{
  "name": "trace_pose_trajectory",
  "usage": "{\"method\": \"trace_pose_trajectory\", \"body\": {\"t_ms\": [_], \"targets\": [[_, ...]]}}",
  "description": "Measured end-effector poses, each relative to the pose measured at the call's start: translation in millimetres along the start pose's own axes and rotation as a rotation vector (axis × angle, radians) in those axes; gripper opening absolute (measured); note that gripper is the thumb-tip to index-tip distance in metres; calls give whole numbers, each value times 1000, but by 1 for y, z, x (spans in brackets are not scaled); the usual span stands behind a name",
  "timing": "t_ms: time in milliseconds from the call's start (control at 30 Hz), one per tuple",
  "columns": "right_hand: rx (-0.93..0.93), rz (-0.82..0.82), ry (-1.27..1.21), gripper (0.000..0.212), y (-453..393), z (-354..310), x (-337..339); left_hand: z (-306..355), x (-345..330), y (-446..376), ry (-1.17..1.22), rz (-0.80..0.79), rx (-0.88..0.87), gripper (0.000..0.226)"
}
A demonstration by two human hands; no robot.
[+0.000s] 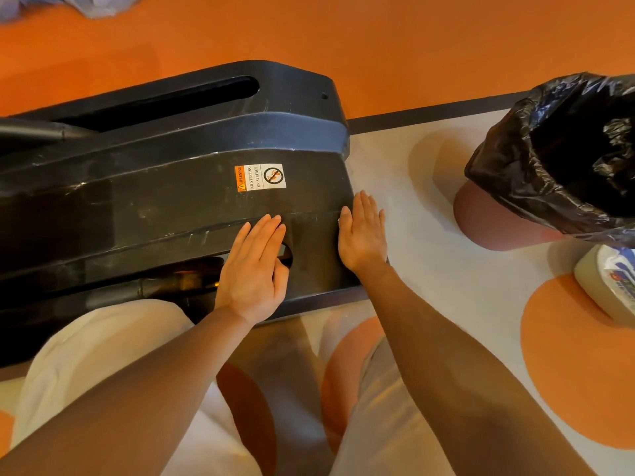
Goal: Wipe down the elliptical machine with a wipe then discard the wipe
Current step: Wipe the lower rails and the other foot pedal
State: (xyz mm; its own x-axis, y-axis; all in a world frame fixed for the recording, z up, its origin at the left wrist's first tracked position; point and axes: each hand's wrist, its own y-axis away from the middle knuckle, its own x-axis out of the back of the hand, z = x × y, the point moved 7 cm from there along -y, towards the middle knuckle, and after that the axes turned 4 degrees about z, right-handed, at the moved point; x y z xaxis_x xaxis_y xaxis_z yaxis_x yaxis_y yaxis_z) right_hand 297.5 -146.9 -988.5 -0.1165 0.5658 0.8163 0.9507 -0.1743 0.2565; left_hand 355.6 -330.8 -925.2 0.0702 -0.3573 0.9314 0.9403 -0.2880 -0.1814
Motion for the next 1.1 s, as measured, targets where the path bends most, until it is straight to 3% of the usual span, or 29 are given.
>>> {"method": "trace_pose_trajectory", "body": {"t_ms": [367, 567, 733, 900, 1100], "targets": [[-29, 14, 19, 60, 71, -24, -11, 1, -2, -1, -39, -75, 32, 60], [18, -28, -82, 51, 77, -26, -1, 2, -1, 0, -47, -78, 32, 60], [93, 18, -141, 34, 80, 5, 48, 5, 0, -2, -154, -151, 38, 53], [-34, -156, 43, 41, 70, 25, 53, 15, 6, -2, -245, -221, 23, 53], [175, -104, 92, 31, 76, -1, 76, 43, 19, -4, -268, -256, -94, 48]]}}
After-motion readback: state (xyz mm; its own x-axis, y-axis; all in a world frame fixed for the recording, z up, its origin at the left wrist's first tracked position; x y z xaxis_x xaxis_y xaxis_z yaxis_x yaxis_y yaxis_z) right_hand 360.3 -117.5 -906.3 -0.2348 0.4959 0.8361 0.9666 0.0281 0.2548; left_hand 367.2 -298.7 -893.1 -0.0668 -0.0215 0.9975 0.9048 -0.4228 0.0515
